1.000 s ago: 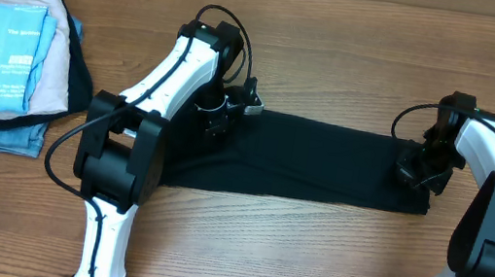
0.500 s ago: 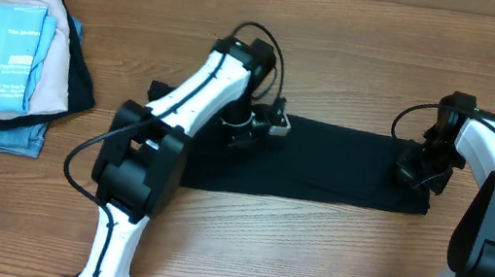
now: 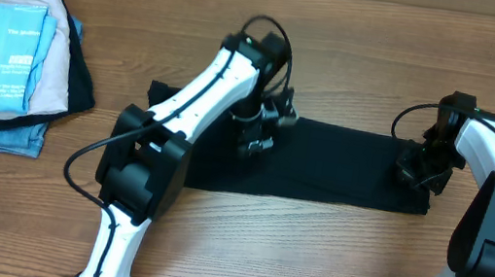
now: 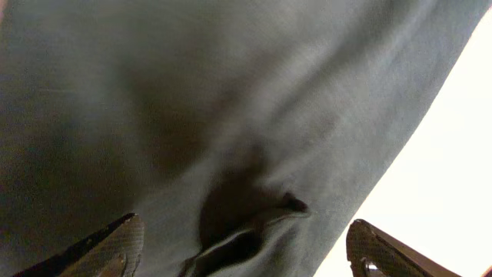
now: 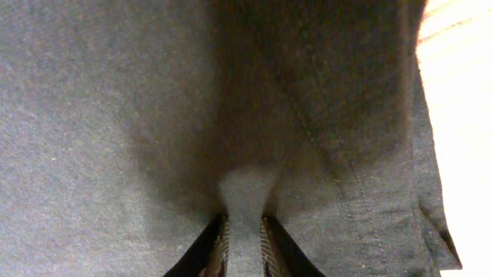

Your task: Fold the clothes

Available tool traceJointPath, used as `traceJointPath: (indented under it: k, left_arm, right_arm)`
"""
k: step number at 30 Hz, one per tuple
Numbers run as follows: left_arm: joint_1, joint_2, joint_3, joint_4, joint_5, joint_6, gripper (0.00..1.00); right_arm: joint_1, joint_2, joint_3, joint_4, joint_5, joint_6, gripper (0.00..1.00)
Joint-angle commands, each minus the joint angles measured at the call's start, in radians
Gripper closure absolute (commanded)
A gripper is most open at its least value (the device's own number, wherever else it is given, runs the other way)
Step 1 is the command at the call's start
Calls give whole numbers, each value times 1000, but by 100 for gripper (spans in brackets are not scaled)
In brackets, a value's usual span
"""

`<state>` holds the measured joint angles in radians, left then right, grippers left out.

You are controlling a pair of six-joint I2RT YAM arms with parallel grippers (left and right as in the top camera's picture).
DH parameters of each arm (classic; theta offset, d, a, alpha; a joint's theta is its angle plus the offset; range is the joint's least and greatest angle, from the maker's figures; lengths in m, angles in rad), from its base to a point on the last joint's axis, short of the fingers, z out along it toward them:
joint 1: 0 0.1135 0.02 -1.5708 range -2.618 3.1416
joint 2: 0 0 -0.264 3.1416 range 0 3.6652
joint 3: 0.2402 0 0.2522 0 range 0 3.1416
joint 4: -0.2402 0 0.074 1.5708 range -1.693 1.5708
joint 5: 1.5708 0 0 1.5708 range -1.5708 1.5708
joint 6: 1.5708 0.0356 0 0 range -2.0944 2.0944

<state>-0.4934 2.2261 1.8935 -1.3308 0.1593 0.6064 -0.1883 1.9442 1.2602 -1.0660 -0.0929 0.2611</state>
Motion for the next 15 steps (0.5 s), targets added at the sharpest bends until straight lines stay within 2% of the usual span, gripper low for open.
traceJointPath:
  k: [1,2,3,4,5,6,9,12,15]
  left_arm:
    - [73,-29,136,-65,10,-187,9]
    - [93,-29,135,-78,15,-209,10]
    - [124,-28,130,-91,37,-227,27]
    - [157,-28,122,-111,119,-226,75]
    - [178,-27,119,-132,194,-227,92]
    - [195,-27,110,-162,274,-228,96]
    - [185,-27,11,-152,333,-224,96]
    - [180,-27,-121,-140,543,-68,96]
    - [195,-27,-218,-71,642,-37,96]
  right_arm:
    - [-3,-18,-5,-4,-5,2,77]
    - [-3,-18,-5,-4,-5,2,77]
    - [-3,-18,-5,-2,-5,2,76]
    - [-3,-18,-5,0,-5,2,76]
    - [-3,-18,-5,3,-5,2,76]
    - [-3,-18,-5,5,-5,2,76]
    - [-3,-18,-5,12,-5,2,76]
    - [-3,-18,-5,12,-5,2,76]
    - [-3,-18,-5,13,-5,2,76]
